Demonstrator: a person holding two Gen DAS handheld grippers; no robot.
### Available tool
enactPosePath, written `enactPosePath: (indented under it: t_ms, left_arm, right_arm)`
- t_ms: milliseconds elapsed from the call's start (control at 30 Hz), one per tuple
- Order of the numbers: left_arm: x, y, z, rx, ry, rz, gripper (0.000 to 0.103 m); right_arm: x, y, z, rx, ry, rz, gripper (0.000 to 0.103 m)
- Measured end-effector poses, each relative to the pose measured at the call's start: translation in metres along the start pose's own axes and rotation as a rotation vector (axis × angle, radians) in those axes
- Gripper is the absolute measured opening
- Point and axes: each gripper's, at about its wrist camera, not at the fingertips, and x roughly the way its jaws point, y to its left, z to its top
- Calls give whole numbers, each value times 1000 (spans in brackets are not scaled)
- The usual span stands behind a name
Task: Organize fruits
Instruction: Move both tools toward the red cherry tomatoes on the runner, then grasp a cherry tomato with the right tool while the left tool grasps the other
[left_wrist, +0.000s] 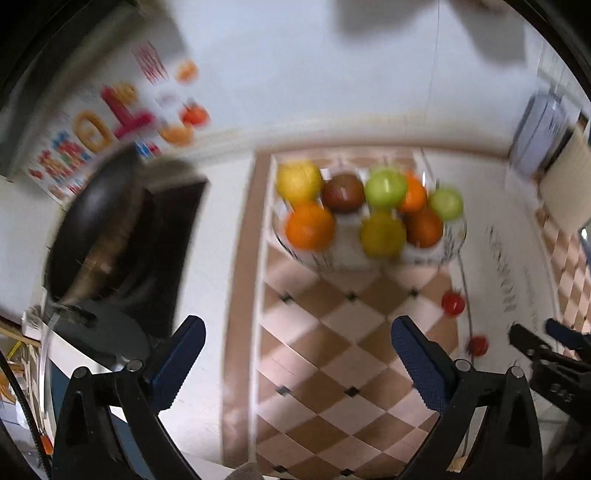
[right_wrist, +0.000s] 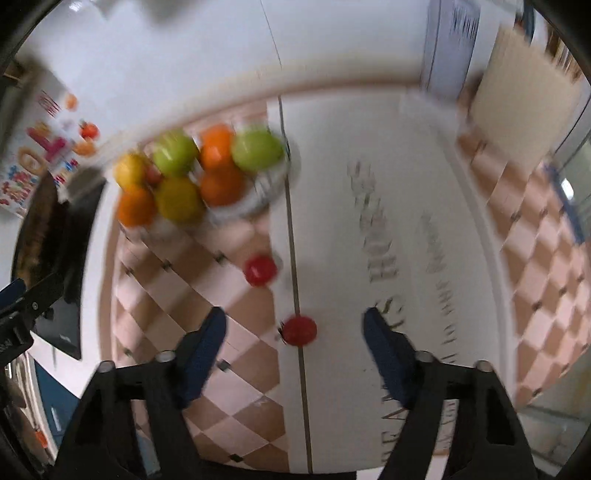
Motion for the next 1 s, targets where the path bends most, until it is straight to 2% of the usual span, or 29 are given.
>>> enactPosePath:
  t_ms: [167,233,267,300,333,500,700,800,900,1000]
  left_arm:
    - [50,-27,-2,33,121,-20,103]
    - [64,-38,0,45,149,-18,103]
    - [69,-42,0,50,161,-17,103]
    - [74,-46,1,53,174,-21,103]
    - [78,-51,2,54,186,-24,103]
    - [84,-78,7,74,212,-84,103]
    - [84,-136,13,184,213,-175,103]
    - [87,-165,16,238,203,-203,97]
    - [93,-189,17,283,208,-221,85]
    - [100,-206,15,320,220,-225,69]
  right_arm:
    - [49,-8,-8,9,75,32,56]
    - [63,-8,-11,-3,101,50,46]
    - [63,-6,-11,-21,83,47,45]
    - [62,-1,-11,-60,71,38,38]
    - [63,-1,-12,-72,72,33,36]
    - [53,-20,-14,-29,37,43,36]
    - [33,-59,-13,47,0,13,36]
    - [29,-78,-12,73,2,-7,36]
    - [29,-88,-5,90,8,-21,36]
    - [25,-95,-4,99,10,-24,36]
